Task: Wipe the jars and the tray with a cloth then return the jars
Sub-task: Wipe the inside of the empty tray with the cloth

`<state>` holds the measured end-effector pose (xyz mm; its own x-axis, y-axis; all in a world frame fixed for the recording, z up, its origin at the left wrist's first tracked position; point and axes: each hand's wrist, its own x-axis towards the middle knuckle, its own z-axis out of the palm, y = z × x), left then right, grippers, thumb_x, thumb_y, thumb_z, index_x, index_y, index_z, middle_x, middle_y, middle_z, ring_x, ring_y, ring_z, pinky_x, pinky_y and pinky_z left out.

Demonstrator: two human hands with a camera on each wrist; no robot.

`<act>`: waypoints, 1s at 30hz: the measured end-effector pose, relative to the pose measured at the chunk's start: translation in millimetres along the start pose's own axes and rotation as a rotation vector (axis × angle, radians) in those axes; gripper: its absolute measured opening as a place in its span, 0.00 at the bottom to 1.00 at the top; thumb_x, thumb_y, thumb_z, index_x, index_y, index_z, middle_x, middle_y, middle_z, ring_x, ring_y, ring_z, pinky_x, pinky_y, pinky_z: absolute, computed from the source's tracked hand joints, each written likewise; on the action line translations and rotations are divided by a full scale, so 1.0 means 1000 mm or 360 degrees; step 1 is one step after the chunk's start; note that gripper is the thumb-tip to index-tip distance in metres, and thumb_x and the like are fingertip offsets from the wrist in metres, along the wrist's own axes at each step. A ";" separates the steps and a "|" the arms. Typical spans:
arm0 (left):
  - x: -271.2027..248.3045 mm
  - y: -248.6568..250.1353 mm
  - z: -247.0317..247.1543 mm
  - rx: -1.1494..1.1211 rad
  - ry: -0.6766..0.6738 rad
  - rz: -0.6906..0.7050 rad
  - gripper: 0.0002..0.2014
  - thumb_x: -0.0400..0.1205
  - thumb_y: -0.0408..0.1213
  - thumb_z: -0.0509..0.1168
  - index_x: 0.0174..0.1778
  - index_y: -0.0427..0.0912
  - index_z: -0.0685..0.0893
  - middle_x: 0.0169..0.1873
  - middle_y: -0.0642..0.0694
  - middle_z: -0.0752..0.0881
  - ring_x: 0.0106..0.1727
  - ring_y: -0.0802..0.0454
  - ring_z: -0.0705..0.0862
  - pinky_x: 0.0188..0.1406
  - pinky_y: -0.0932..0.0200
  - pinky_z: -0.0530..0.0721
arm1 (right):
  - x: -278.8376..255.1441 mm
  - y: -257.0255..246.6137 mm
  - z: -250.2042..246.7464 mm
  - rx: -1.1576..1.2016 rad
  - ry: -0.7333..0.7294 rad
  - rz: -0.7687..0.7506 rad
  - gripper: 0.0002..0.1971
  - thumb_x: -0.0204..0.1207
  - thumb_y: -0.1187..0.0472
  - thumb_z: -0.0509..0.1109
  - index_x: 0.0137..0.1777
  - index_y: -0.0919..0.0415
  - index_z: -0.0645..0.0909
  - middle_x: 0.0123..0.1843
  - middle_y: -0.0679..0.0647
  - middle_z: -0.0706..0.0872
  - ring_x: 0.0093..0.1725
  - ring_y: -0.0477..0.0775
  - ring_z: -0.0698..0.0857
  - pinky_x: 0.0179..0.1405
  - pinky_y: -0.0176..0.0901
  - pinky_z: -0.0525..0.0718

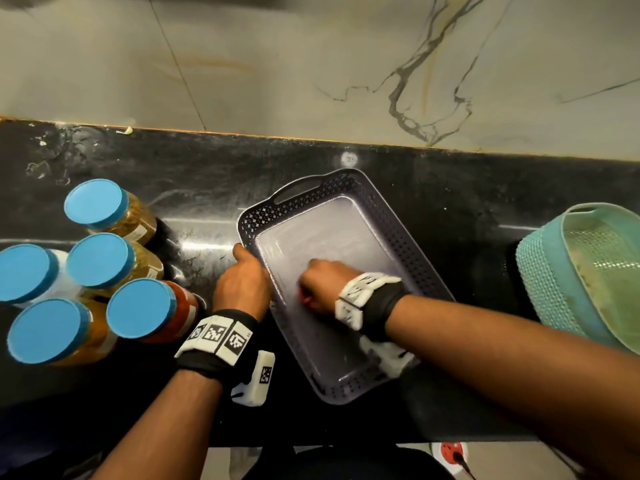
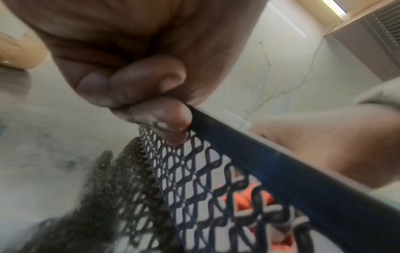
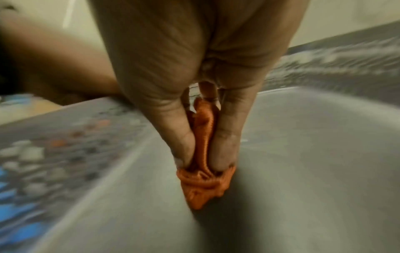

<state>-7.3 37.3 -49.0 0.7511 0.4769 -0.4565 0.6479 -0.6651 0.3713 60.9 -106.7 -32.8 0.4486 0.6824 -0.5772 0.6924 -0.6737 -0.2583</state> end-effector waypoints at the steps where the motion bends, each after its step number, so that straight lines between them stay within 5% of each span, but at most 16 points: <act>1: 0.000 -0.003 0.000 -0.0014 -0.0001 -0.0012 0.15 0.88 0.33 0.55 0.69 0.33 0.64 0.60 0.25 0.85 0.60 0.26 0.85 0.58 0.38 0.80 | -0.004 0.023 -0.006 0.0012 0.0002 0.0172 0.12 0.77 0.58 0.70 0.56 0.60 0.88 0.58 0.66 0.86 0.57 0.69 0.87 0.54 0.50 0.84; 3: -0.002 -0.002 0.001 -0.0059 0.0001 -0.0044 0.14 0.89 0.34 0.54 0.69 0.33 0.65 0.61 0.26 0.85 0.61 0.25 0.84 0.59 0.38 0.80 | -0.018 0.074 -0.019 -0.0032 0.0054 0.0577 0.12 0.74 0.57 0.71 0.55 0.60 0.88 0.57 0.65 0.89 0.58 0.68 0.88 0.56 0.50 0.86; 5: -0.004 0.003 0.005 -0.0127 0.0008 -0.0066 0.16 0.89 0.34 0.55 0.71 0.32 0.65 0.62 0.25 0.84 0.63 0.25 0.84 0.60 0.38 0.79 | -0.026 0.091 -0.024 -0.0111 0.0066 0.0704 0.12 0.75 0.57 0.70 0.55 0.60 0.87 0.58 0.65 0.89 0.58 0.68 0.88 0.54 0.49 0.86; 10: -0.007 0.015 0.010 -0.0166 0.0051 -0.0087 0.18 0.87 0.33 0.57 0.71 0.30 0.65 0.62 0.22 0.84 0.65 0.23 0.82 0.60 0.37 0.78 | -0.001 -0.009 0.003 0.0019 -0.0194 0.0070 0.14 0.77 0.59 0.72 0.60 0.62 0.87 0.60 0.67 0.86 0.58 0.69 0.87 0.45 0.43 0.77; 13: -0.004 0.011 0.006 -0.0089 0.0036 -0.0031 0.16 0.87 0.31 0.56 0.68 0.30 0.66 0.61 0.21 0.84 0.63 0.23 0.83 0.59 0.37 0.78 | -0.004 -0.026 0.012 0.0032 -0.0221 -0.0118 0.07 0.74 0.60 0.75 0.49 0.62 0.89 0.46 0.64 0.87 0.47 0.67 0.89 0.42 0.42 0.79; 16: 0.002 0.005 0.004 -0.0108 0.0028 -0.0016 0.14 0.88 0.32 0.55 0.67 0.30 0.67 0.59 0.22 0.85 0.61 0.23 0.84 0.58 0.38 0.79 | -0.019 0.037 0.005 0.0059 -0.0111 0.0252 0.13 0.72 0.56 0.73 0.32 0.62 0.77 0.30 0.57 0.79 0.33 0.64 0.82 0.37 0.40 0.77; 19: 0.006 0.006 0.002 -0.0239 0.0070 0.0004 0.16 0.87 0.35 0.58 0.68 0.33 0.68 0.56 0.23 0.87 0.58 0.24 0.85 0.53 0.41 0.79 | -0.036 0.095 -0.013 0.0017 -0.0136 0.0638 0.07 0.66 0.57 0.76 0.39 0.60 0.85 0.35 0.56 0.86 0.34 0.59 0.85 0.37 0.42 0.84; 22: -0.002 0.009 0.003 -0.0326 0.0076 0.0036 0.31 0.87 0.49 0.63 0.79 0.33 0.62 0.56 0.26 0.88 0.60 0.25 0.85 0.54 0.42 0.79 | -0.038 0.101 -0.013 0.0103 -0.0171 0.0678 0.10 0.61 0.60 0.82 0.42 0.56 0.88 0.36 0.51 0.87 0.35 0.52 0.86 0.33 0.36 0.81; 25: -0.024 0.009 0.007 -0.0323 -0.0051 0.0012 0.37 0.86 0.47 0.65 0.83 0.32 0.55 0.60 0.28 0.87 0.61 0.27 0.86 0.53 0.45 0.78 | -0.025 0.072 -0.009 0.0184 -0.0141 0.0495 0.09 0.64 0.62 0.81 0.45 0.54 0.88 0.35 0.46 0.85 0.46 0.56 0.88 0.35 0.33 0.75; 27: -0.034 0.010 0.013 -0.0306 -0.0155 -0.0007 0.38 0.86 0.37 0.64 0.86 0.31 0.48 0.61 0.28 0.87 0.58 0.29 0.87 0.45 0.52 0.74 | -0.010 0.043 -0.004 0.0123 -0.0182 0.0201 0.17 0.67 0.60 0.80 0.57 0.52 0.90 0.47 0.50 0.91 0.54 0.57 0.89 0.43 0.35 0.77; 30: -0.033 0.016 0.019 -0.0284 -0.0196 -0.0006 0.44 0.86 0.32 0.63 0.87 0.32 0.37 0.67 0.24 0.82 0.65 0.28 0.84 0.54 0.48 0.76 | 0.002 0.002 0.008 -0.0027 -0.0210 -0.0165 0.15 0.69 0.59 0.79 0.57 0.54 0.90 0.50 0.57 0.92 0.49 0.61 0.88 0.43 0.39 0.79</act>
<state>-24.4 -0.2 -43.7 0.7345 0.3985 -0.5493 0.6712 -0.5459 0.5015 58.7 -109.4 -41.1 0.2972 0.7039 -0.6451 0.7411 -0.5960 -0.3090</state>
